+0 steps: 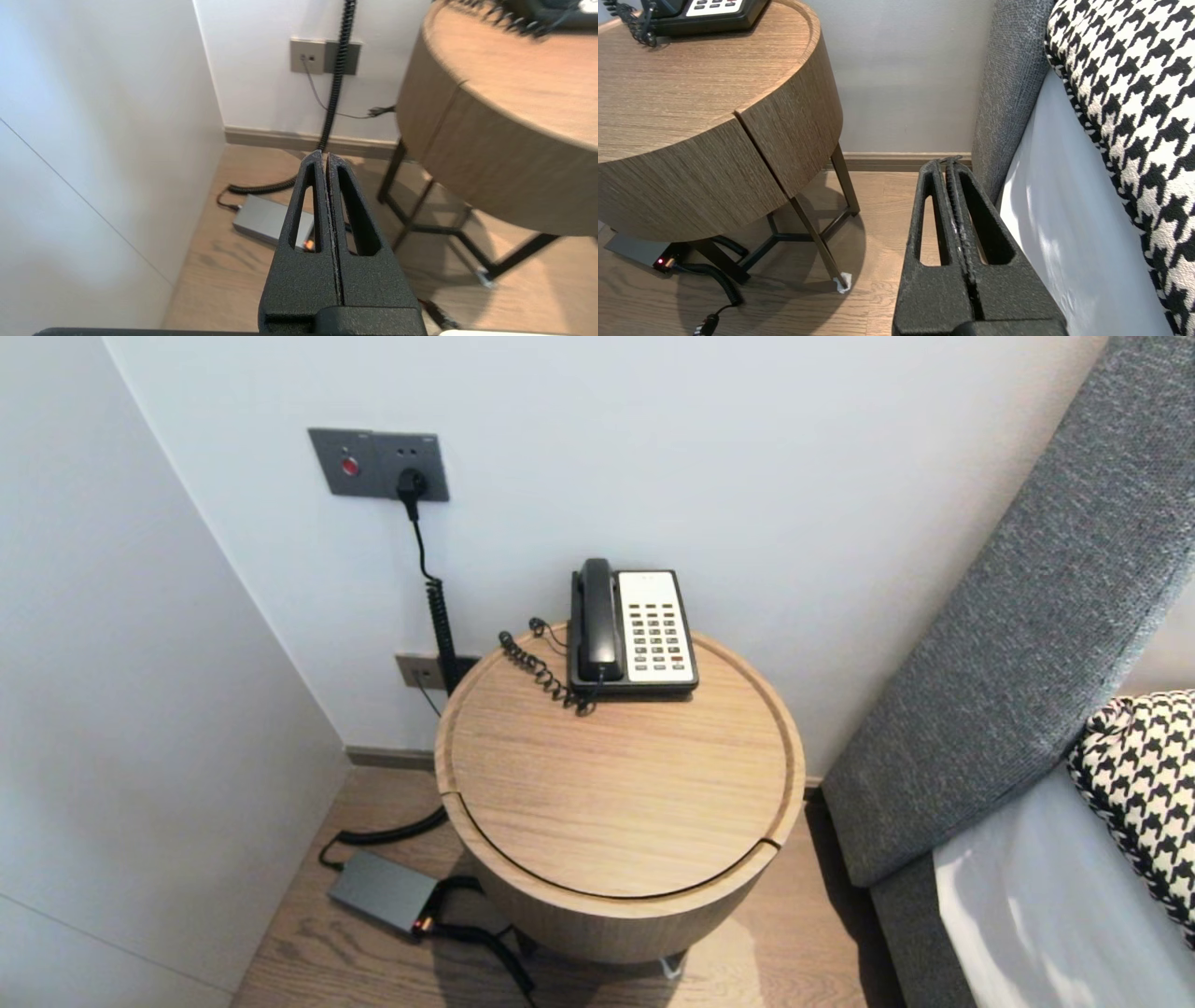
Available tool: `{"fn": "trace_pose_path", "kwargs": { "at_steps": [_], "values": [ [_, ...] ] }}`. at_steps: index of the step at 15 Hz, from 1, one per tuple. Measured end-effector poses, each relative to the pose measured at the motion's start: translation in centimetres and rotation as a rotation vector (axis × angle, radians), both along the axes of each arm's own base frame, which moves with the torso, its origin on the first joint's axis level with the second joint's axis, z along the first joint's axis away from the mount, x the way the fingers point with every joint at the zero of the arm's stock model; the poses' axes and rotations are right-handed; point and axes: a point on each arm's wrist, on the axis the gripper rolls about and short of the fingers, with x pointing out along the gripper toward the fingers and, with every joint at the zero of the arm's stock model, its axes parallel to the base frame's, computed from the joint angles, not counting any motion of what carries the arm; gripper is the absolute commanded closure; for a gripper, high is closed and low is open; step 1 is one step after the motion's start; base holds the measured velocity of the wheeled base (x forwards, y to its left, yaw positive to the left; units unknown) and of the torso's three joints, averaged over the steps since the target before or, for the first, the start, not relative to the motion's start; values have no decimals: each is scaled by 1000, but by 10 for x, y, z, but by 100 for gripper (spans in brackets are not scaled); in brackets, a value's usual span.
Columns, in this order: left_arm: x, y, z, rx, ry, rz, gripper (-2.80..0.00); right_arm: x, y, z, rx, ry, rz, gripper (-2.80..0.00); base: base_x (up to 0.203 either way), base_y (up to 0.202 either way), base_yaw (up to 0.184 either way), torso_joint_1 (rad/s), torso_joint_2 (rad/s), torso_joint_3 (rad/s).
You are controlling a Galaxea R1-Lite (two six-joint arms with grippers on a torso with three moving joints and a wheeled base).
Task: Open the nightstand drawer
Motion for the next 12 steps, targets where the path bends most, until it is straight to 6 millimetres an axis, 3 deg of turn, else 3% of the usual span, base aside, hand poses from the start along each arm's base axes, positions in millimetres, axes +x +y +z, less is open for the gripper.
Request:
{"fn": "trace_pose_path", "kwargs": {
  "at_steps": [4, 7, 12],
  "values": [
    [1, 0, 50, -21, 111, -10, 0, 0, 0, 0, 0, 0, 0, 0, 0, 0, 0, 0, 0, 0],
    [11, -2, 103, -85, 188, -60, 0, 0, 0, 0, 0, 0, 0, 0, 0, 0, 0, 0, 0, 0],
    [54, -7, 171, -386, 305, -289, 0, 0, 0, 0, 0, 0, 0, 0, 0, 0, 0, 0, 0, 0]
  ]
}}
